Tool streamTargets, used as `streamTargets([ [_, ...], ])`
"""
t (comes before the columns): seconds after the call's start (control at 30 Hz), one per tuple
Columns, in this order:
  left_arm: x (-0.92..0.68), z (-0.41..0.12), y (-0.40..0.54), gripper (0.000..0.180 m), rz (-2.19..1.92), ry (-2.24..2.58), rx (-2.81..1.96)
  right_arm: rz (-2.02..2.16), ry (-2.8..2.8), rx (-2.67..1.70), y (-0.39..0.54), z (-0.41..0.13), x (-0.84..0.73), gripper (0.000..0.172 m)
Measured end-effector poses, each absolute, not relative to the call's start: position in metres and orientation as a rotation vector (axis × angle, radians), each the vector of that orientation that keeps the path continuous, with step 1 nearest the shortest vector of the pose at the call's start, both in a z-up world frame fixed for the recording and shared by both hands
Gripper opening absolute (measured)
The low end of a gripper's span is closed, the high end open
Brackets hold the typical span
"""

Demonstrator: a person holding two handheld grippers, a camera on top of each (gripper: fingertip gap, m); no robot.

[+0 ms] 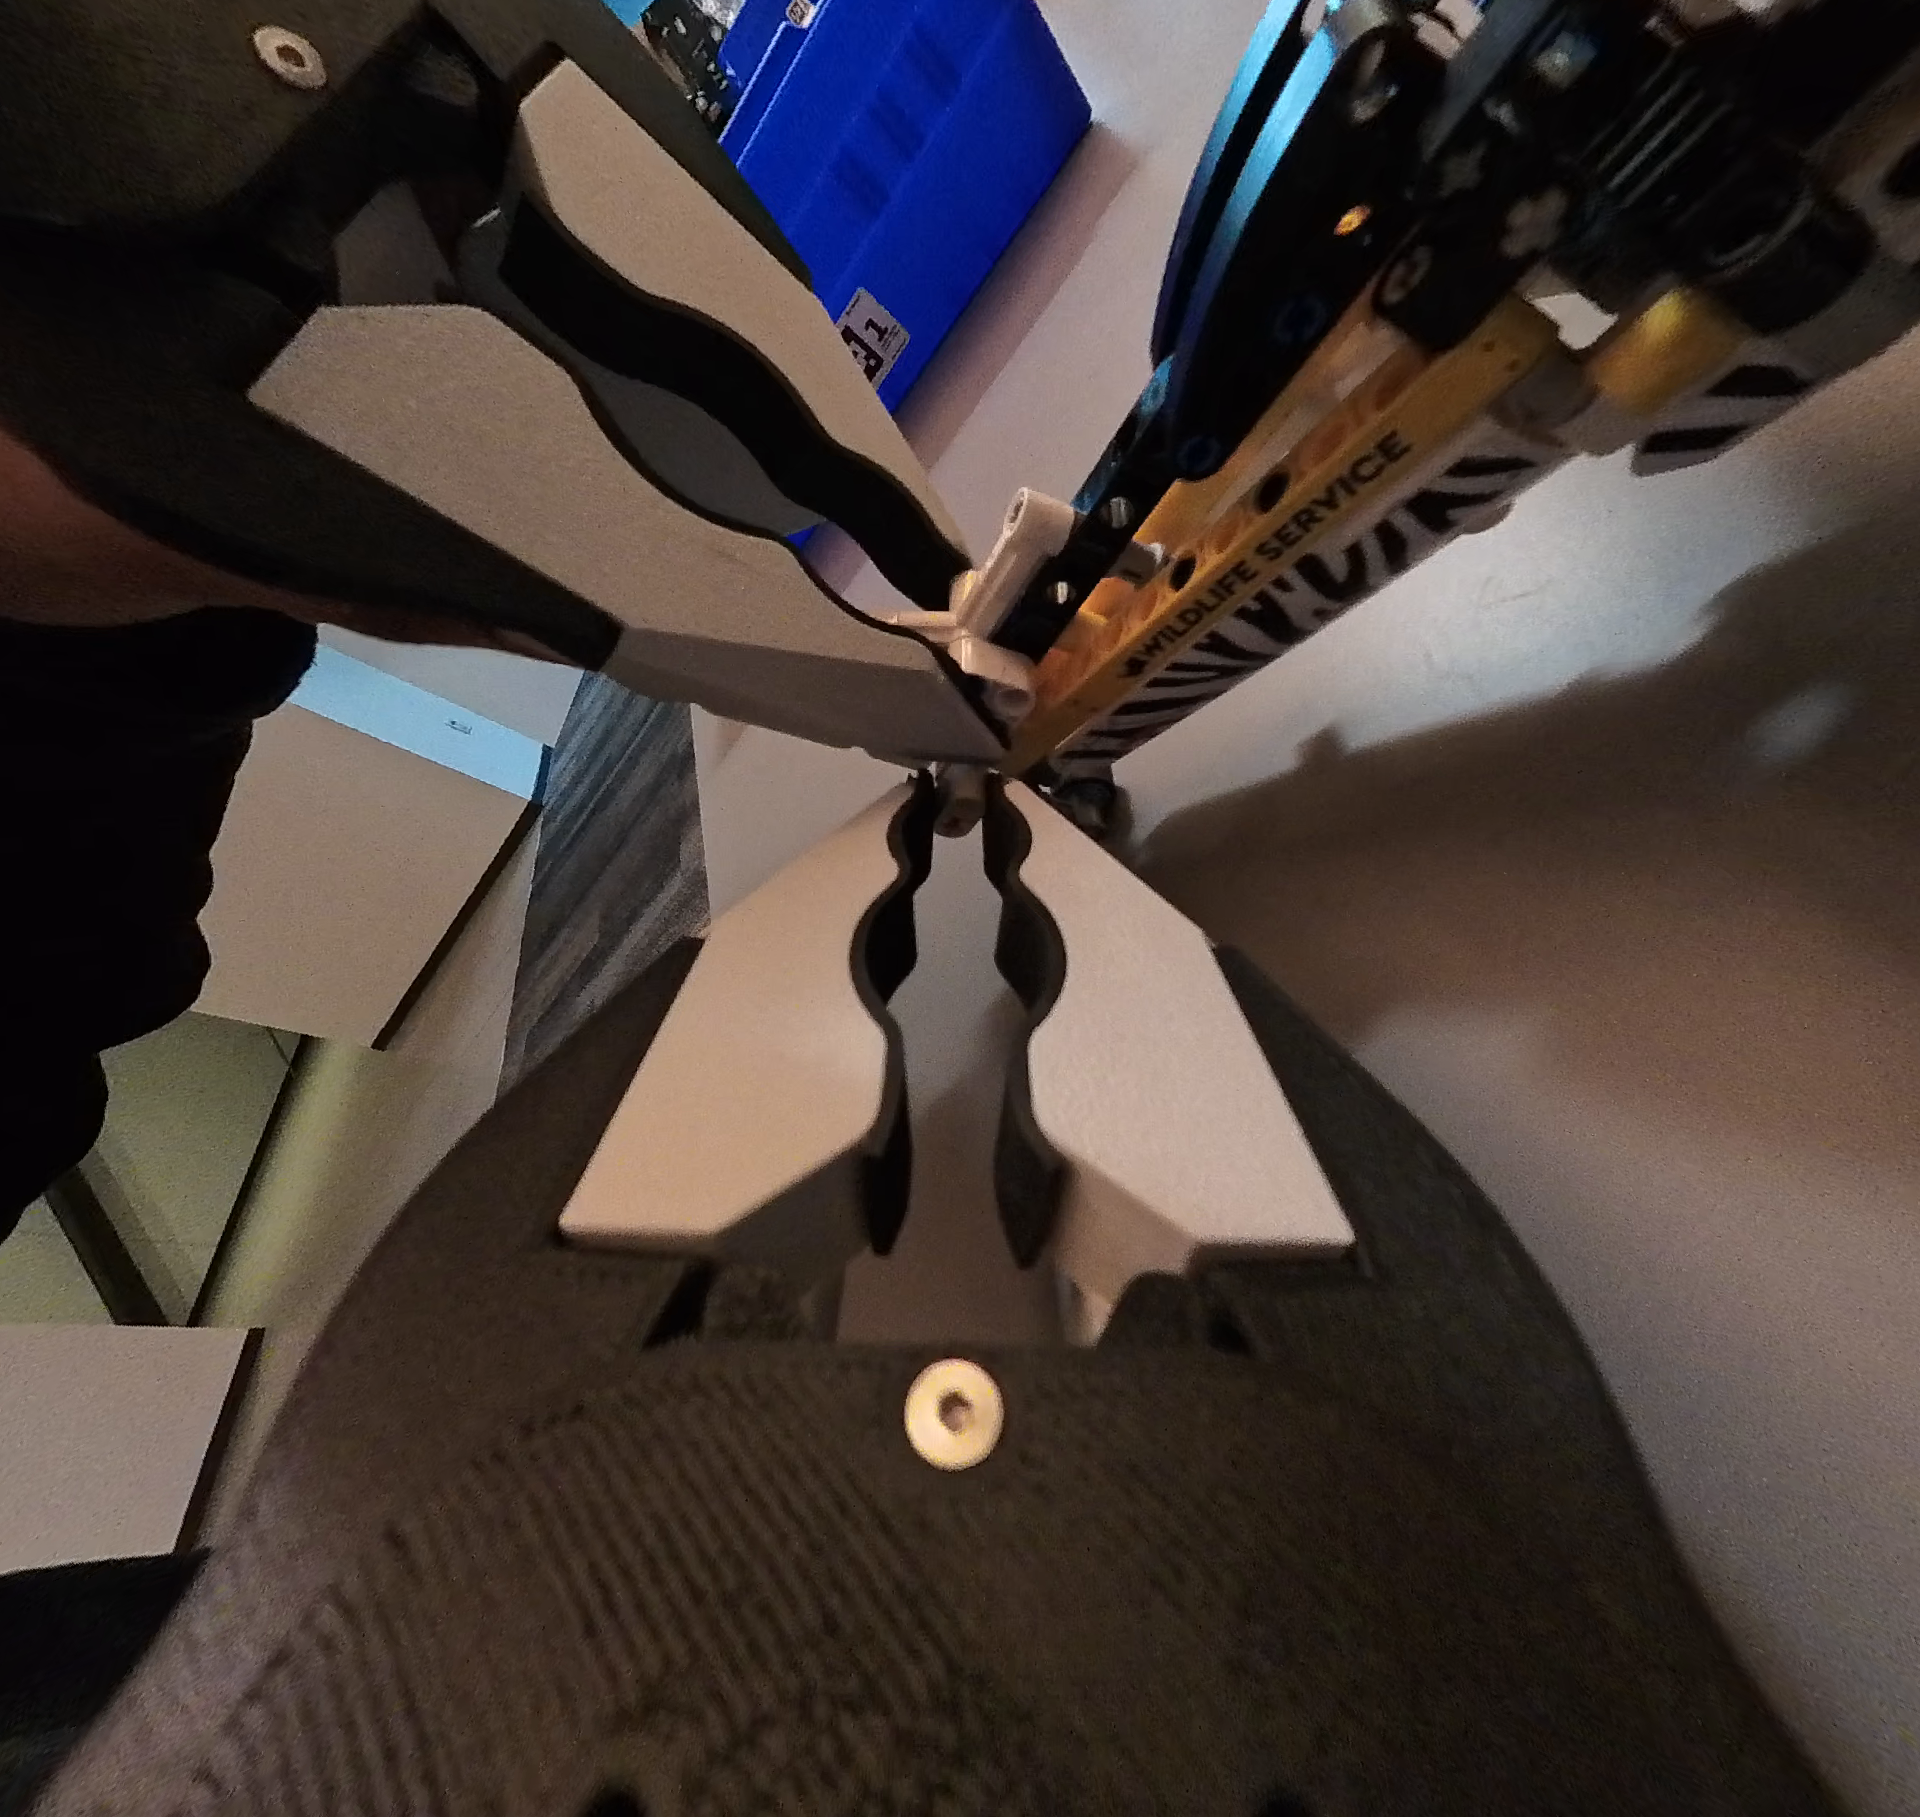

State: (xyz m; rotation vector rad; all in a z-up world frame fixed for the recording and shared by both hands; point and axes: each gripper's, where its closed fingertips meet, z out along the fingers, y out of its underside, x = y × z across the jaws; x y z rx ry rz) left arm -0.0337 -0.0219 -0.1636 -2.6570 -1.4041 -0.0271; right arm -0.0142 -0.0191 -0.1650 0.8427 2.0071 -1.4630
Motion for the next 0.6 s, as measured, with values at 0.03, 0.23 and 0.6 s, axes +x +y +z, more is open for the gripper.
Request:
streamTargets([
  [0.03, -0.033, -0.164, -0.021, 0.023, -0.033, -1.403, -2.654, -1.465, 2.009, 0.84, -0.019, -0.165, -0.014, 0.008],
  [0.23, -0.03, -0.164, -0.019, 0.022, -0.049, -1.374, -2.692, -1.455, 2.022, 0.839, -0.017, -0.166, -0.011, 0.008],
  [0.6, -0.031, -0.163, -0.046, 0.023, 0.067, -1.44, -2.754, -1.547, 2.124, 0.761, 0.031, -0.159, 0.002, 0.005],
])
